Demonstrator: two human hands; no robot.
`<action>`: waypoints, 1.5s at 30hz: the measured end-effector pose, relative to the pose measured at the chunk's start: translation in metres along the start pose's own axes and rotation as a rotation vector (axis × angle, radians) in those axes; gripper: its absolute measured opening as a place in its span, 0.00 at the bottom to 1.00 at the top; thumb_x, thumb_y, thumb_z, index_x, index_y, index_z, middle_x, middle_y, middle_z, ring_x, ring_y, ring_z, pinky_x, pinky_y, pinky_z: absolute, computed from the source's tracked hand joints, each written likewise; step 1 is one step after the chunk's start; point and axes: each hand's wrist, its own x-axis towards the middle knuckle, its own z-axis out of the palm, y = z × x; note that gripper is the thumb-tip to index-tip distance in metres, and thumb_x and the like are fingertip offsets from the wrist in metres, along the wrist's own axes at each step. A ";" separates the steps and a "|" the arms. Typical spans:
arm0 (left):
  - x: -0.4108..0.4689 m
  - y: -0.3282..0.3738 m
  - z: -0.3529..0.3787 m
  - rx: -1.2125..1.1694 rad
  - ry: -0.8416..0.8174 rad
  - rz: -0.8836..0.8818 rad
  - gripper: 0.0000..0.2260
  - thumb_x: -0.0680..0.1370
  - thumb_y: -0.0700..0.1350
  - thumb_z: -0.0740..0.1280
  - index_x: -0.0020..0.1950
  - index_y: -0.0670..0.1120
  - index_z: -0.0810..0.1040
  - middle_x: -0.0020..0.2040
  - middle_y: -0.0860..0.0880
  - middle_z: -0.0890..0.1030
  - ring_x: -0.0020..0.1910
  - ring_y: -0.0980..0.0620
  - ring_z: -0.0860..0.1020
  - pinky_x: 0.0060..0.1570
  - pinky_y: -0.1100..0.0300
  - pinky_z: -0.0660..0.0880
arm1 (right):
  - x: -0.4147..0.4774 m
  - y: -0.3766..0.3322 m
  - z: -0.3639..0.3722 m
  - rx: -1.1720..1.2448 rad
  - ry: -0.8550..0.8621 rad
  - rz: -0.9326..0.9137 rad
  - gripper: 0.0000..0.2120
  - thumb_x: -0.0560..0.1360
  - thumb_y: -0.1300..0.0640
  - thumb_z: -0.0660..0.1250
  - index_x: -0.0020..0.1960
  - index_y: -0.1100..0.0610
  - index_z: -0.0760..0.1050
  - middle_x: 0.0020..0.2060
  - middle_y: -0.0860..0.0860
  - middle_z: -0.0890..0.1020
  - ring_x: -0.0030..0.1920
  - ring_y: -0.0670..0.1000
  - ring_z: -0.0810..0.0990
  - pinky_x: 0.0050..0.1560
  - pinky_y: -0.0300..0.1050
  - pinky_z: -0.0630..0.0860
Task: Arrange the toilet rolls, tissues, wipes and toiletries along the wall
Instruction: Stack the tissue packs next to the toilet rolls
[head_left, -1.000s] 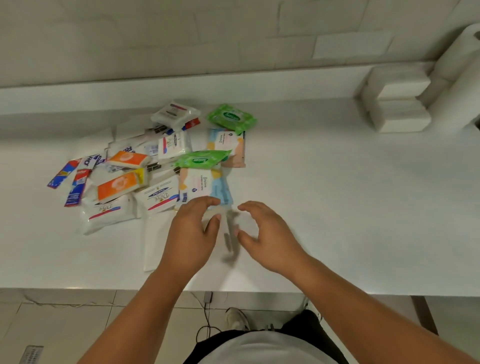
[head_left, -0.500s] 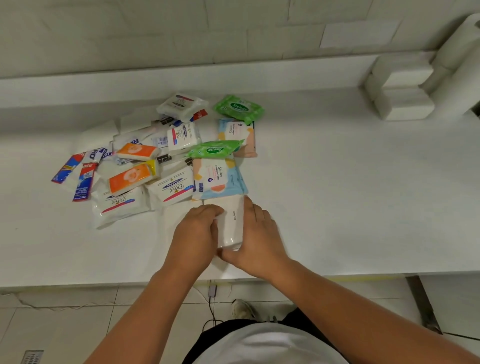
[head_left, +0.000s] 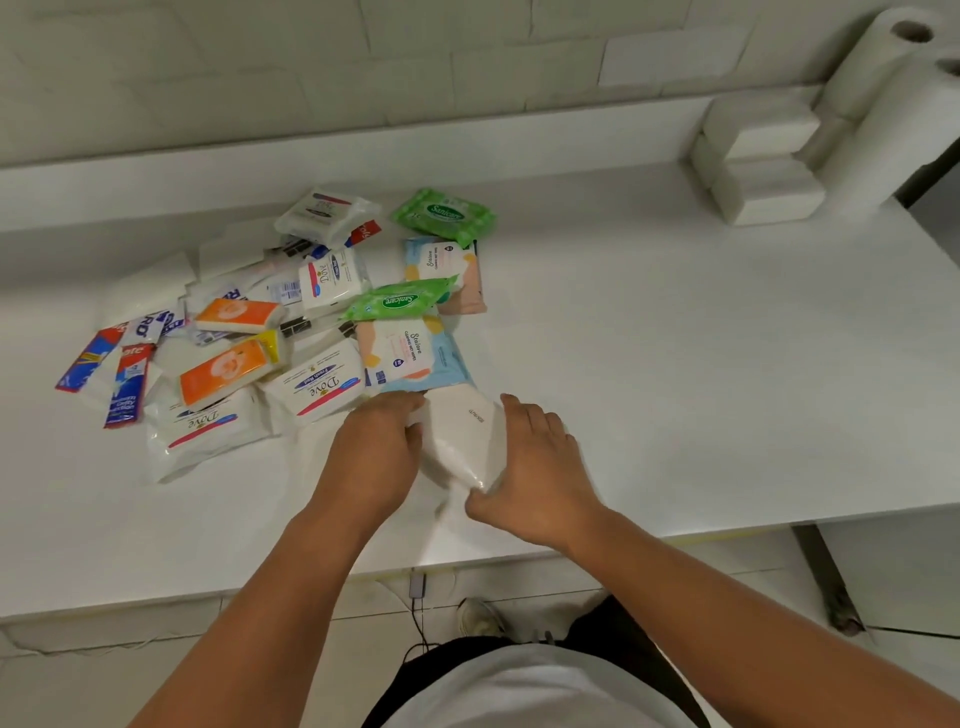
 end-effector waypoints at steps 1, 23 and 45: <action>0.000 0.002 0.003 0.014 -0.012 0.001 0.16 0.81 0.41 0.65 0.69 0.46 0.76 0.63 0.44 0.80 0.61 0.44 0.78 0.60 0.53 0.74 | -0.001 0.009 -0.003 -0.009 0.012 0.006 0.50 0.60 0.38 0.71 0.75 0.52 0.54 0.64 0.49 0.69 0.62 0.53 0.68 0.63 0.50 0.69; 0.063 0.124 0.096 -0.697 -0.205 -0.308 0.13 0.77 0.50 0.71 0.61 0.52 0.77 0.54 0.56 0.83 0.54 0.54 0.82 0.58 0.51 0.79 | 0.032 0.159 -0.114 0.846 -0.017 0.097 0.26 0.76 0.61 0.68 0.69 0.40 0.67 0.62 0.41 0.78 0.59 0.44 0.80 0.61 0.44 0.76; 0.277 0.380 0.197 -0.845 0.003 -0.090 0.18 0.74 0.53 0.72 0.62 0.48 0.80 0.53 0.52 0.85 0.53 0.54 0.83 0.56 0.49 0.81 | 0.193 0.350 -0.284 0.635 0.618 0.229 0.15 0.80 0.49 0.60 0.63 0.52 0.77 0.54 0.46 0.82 0.54 0.46 0.80 0.59 0.42 0.75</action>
